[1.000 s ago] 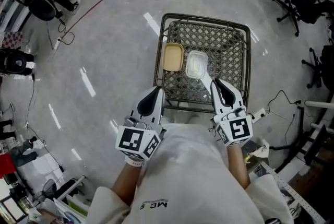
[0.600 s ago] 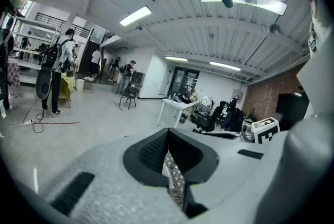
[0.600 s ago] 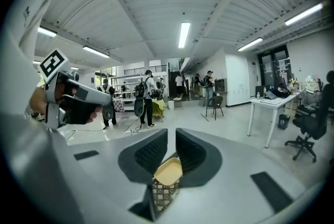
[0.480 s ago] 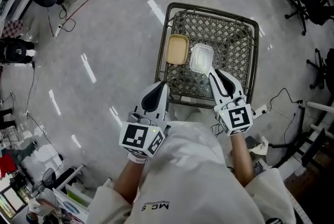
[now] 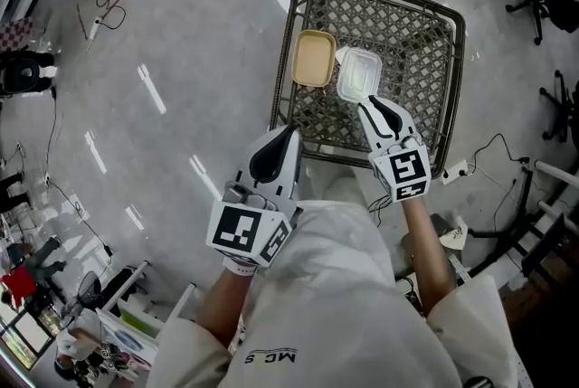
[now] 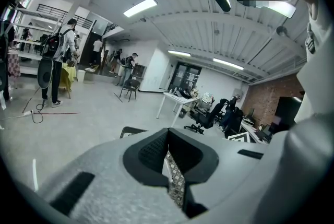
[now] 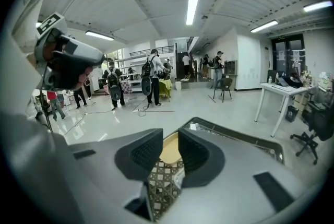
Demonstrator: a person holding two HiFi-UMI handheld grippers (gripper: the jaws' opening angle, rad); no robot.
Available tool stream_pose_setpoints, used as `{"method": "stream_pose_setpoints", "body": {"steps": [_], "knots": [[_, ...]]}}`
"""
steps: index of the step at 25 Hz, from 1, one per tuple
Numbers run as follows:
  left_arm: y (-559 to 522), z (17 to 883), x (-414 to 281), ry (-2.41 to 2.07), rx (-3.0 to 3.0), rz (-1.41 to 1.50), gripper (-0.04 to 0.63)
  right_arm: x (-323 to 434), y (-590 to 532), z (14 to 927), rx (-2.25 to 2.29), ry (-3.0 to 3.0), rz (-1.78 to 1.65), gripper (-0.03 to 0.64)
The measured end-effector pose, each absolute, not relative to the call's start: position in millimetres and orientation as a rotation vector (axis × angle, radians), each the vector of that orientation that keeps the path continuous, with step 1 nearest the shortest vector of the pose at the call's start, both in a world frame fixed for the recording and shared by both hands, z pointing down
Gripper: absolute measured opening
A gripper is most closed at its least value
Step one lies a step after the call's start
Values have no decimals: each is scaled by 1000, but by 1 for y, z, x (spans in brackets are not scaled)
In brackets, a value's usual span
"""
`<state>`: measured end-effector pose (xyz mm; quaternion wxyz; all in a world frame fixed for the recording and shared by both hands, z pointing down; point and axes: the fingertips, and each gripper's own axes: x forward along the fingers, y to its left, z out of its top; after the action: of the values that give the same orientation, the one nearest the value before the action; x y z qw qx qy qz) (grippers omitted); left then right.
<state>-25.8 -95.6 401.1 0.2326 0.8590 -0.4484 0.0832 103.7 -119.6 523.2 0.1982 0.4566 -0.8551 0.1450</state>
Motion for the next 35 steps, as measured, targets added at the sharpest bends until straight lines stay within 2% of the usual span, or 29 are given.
{"method": "stream_pose_setpoints", "body": {"steps": [15, 35], "knots": [[-94, 407, -25, -1210, 2355, 237, 25, 108, -129, 682, 989, -2212, 377, 100], [-95, 415, -32, -1223, 2332, 284, 25, 105, -120, 785, 550, -1980, 213, 106]]}}
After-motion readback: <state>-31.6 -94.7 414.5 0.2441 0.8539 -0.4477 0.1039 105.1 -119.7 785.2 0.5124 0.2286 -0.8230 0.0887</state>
